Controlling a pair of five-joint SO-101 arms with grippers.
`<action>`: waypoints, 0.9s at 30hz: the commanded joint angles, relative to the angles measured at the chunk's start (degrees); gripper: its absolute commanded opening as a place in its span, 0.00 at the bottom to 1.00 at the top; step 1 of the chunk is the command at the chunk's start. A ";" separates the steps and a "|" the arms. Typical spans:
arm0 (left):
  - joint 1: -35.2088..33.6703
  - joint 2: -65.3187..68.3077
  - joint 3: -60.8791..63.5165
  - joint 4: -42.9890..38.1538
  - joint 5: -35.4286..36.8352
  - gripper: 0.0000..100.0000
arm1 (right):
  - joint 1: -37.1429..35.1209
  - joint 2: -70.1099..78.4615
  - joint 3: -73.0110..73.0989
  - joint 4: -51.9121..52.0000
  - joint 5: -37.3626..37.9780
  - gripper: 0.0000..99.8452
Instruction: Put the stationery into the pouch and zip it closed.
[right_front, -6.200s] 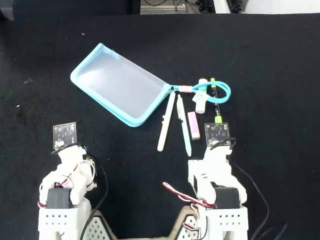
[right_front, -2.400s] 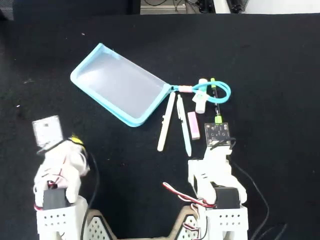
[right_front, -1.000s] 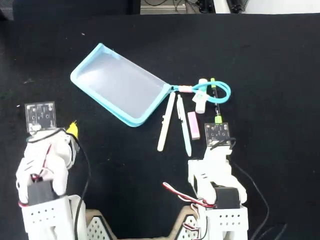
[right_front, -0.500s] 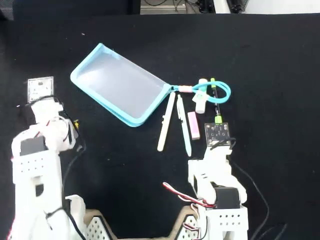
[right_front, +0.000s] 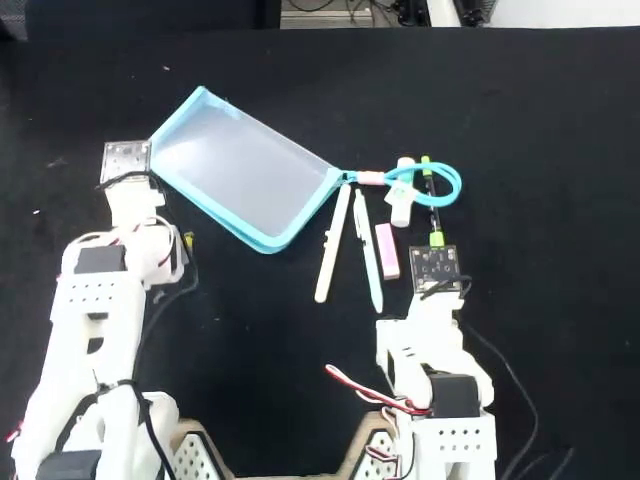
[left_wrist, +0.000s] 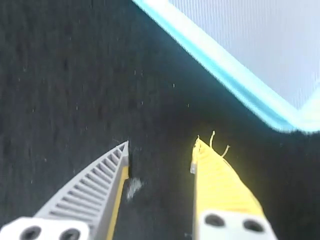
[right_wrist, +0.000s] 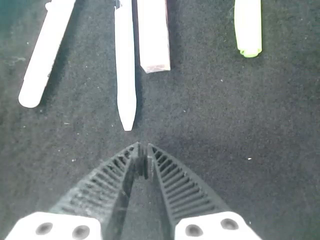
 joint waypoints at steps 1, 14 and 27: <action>0.84 1.05 -2.15 -3.87 0.70 0.21 | 0.70 -4.88 -0.31 0.44 0.44 0.01; 0.75 3.69 1.27 -3.78 0.79 0.20 | 0.70 -4.88 -0.31 0.44 0.44 0.01; 1.19 3.78 1.36 -3.60 0.79 0.20 | 0.70 -4.88 -0.31 0.44 0.44 0.01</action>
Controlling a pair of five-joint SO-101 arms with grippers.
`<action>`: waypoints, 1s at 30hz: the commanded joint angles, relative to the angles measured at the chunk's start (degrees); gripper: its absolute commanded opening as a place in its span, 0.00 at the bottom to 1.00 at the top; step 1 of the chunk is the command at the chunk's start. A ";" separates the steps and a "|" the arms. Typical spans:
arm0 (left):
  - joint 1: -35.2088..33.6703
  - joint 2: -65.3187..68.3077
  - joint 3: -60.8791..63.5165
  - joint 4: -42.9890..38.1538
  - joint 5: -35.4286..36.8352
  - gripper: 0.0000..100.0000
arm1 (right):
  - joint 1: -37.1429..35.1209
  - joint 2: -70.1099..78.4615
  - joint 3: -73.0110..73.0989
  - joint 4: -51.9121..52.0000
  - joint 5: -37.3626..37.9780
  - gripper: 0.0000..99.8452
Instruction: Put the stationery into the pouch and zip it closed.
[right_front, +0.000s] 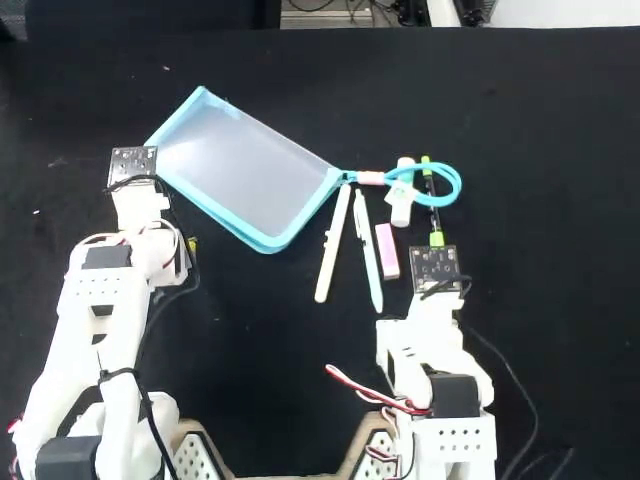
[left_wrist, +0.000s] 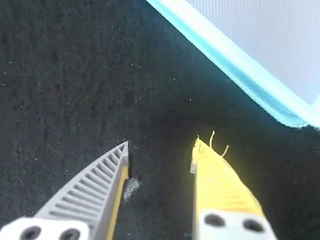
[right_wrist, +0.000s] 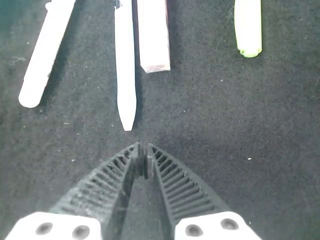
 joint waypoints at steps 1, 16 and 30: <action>0.92 -0.18 -0.40 -0.26 0.53 0.20 | 0.70 -4.88 -0.31 0.44 0.44 0.01; 0.92 -0.53 -5.58 -0.70 0.44 0.21 | 0.70 -4.88 -0.31 0.44 0.44 0.01; 3.47 0.26 -8.66 -2.11 0.44 0.21 | -5.63 -4.88 -0.22 0.44 0.26 0.01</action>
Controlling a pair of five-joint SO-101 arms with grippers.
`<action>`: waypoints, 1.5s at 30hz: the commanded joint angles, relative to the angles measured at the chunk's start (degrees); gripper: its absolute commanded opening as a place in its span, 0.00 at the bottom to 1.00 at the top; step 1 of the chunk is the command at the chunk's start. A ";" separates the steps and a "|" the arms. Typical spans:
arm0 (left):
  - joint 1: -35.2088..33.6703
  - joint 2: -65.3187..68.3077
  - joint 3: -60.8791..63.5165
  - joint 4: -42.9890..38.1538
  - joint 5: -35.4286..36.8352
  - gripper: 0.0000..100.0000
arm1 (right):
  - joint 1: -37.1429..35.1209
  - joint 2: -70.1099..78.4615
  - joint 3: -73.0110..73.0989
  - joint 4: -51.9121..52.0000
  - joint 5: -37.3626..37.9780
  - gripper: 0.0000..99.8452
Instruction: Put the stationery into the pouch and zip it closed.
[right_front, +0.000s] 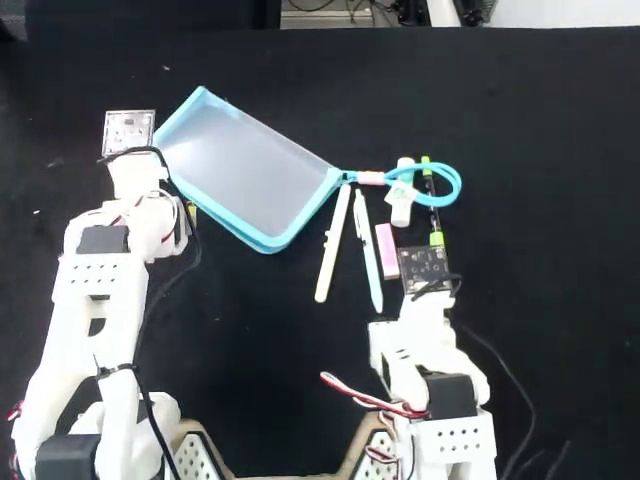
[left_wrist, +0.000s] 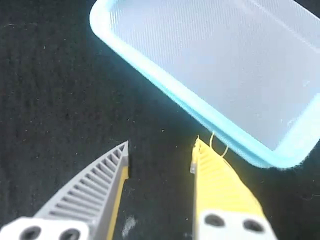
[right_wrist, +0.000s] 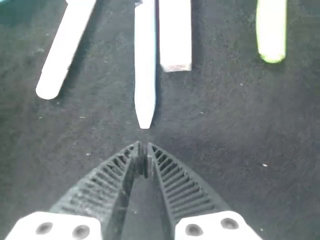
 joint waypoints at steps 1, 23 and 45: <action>2.07 -0.26 1.98 -2.29 0.53 0.21 | -1.67 -4.88 -0.22 0.00 0.53 0.01; 1.63 -0.26 17.98 -20.04 11.34 0.20 | 0.62 -4.70 -6.29 -33.41 27.08 0.09; 1.54 -0.26 17.98 -20.04 10.99 0.20 | 8.18 35.91 -50.24 -16.26 27.16 0.15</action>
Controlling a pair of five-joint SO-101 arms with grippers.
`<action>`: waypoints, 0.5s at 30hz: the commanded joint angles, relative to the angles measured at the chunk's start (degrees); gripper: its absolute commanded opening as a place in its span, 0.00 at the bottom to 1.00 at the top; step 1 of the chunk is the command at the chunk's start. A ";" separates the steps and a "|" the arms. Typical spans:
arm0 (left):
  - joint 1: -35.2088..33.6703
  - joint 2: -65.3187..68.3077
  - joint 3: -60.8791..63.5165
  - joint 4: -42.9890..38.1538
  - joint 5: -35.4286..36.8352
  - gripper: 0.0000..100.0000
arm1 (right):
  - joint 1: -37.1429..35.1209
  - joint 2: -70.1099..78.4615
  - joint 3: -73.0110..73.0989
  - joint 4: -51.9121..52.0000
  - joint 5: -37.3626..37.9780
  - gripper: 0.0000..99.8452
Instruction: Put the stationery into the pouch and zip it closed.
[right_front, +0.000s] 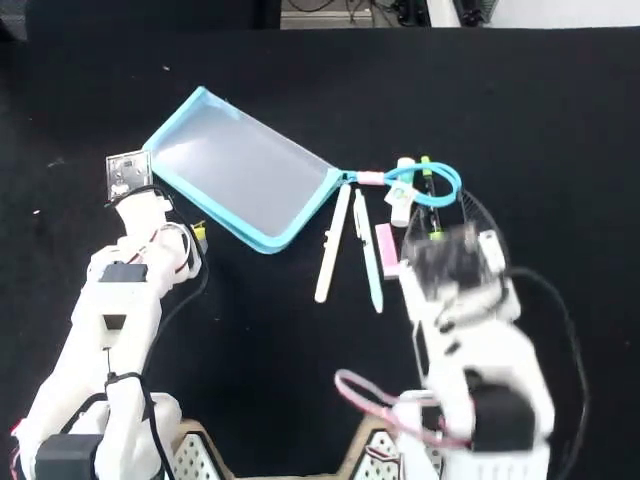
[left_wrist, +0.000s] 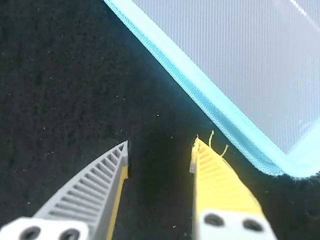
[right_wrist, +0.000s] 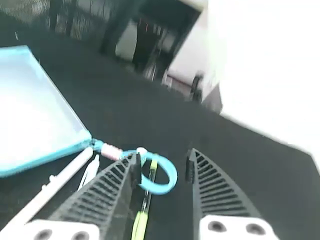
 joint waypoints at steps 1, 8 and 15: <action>0.31 -0.26 -0.31 -0.88 0.35 0.20 | 3.96 21.49 -10.51 -0.44 0.26 0.15; 0.31 -0.26 0.31 -1.23 0.26 0.20 | 7.56 46.73 -22.64 -0.44 0.53 0.15; 0.31 -0.26 0.31 -1.23 0.26 0.20 | 8.62 65.10 -32.13 -0.44 0.62 0.23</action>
